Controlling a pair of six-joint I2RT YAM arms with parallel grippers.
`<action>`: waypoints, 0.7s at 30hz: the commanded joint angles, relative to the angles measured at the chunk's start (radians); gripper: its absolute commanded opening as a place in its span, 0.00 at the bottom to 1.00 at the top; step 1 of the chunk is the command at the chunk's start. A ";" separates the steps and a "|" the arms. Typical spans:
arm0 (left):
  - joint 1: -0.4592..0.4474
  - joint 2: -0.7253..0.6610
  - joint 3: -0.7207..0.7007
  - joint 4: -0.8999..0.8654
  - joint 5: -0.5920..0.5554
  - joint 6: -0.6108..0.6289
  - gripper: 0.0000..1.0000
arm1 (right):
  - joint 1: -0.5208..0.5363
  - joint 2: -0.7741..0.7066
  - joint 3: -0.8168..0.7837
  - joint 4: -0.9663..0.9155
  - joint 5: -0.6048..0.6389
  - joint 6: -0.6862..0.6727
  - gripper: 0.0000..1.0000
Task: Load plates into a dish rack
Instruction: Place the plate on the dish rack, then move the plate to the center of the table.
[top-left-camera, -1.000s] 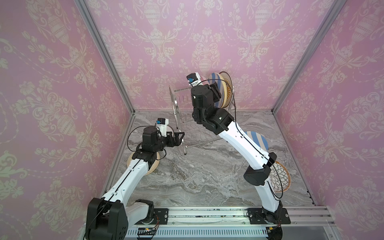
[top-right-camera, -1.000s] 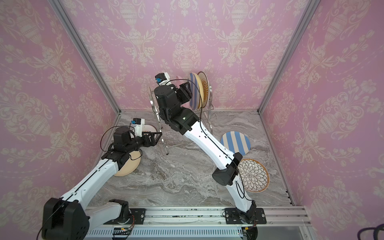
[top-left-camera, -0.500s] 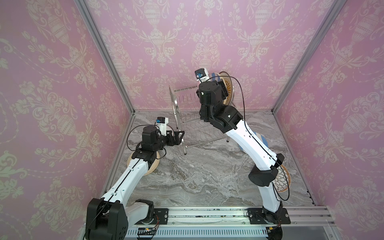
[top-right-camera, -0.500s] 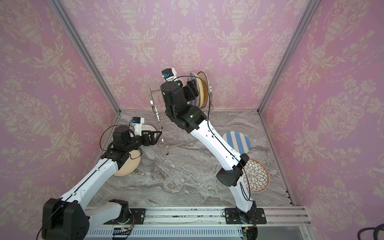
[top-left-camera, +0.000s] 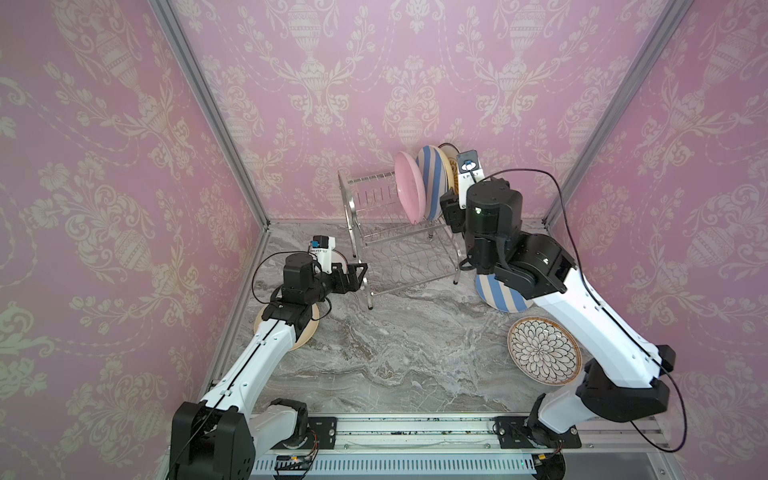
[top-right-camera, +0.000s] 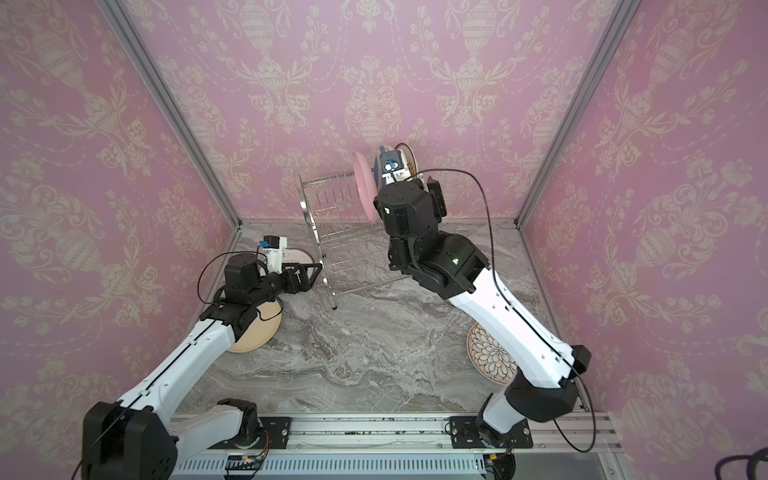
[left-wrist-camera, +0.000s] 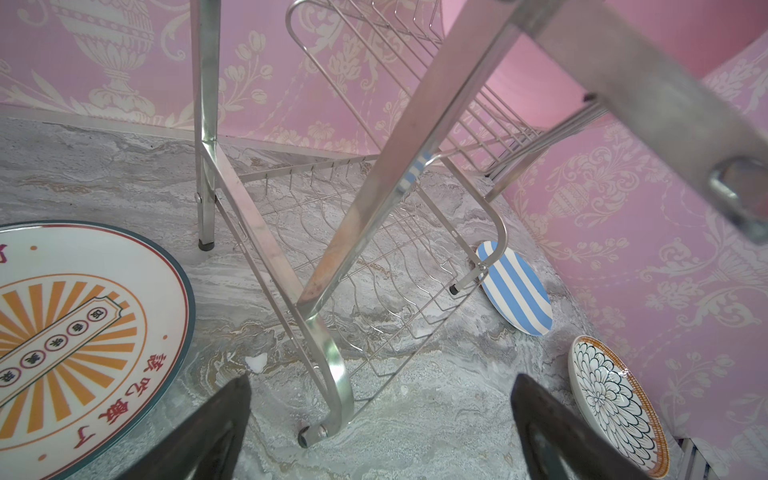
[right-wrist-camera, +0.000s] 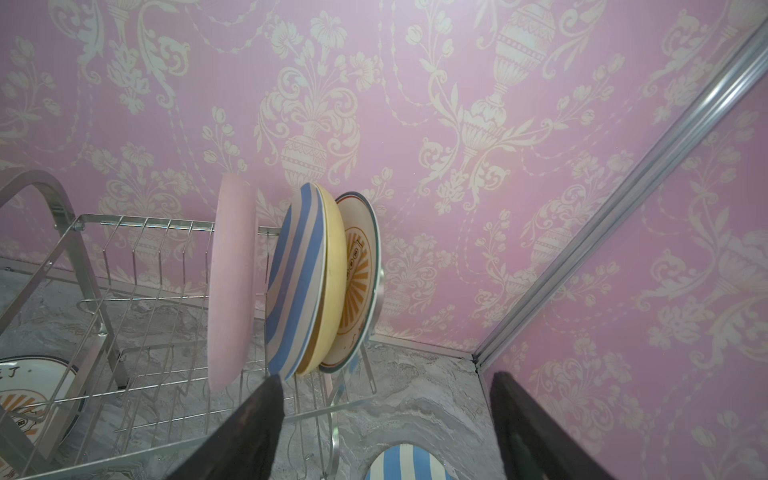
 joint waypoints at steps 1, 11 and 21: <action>-0.008 -0.040 -0.017 -0.037 -0.038 0.016 0.99 | 0.003 -0.173 -0.192 -0.059 0.045 0.229 0.79; -0.008 -0.123 -0.052 -0.120 -0.059 -0.021 0.99 | -0.166 -0.519 -0.642 -0.480 0.010 0.780 0.80; -0.010 -0.254 -0.233 -0.049 0.008 -0.130 0.99 | -0.497 -0.573 -1.036 -0.416 -0.457 0.919 0.81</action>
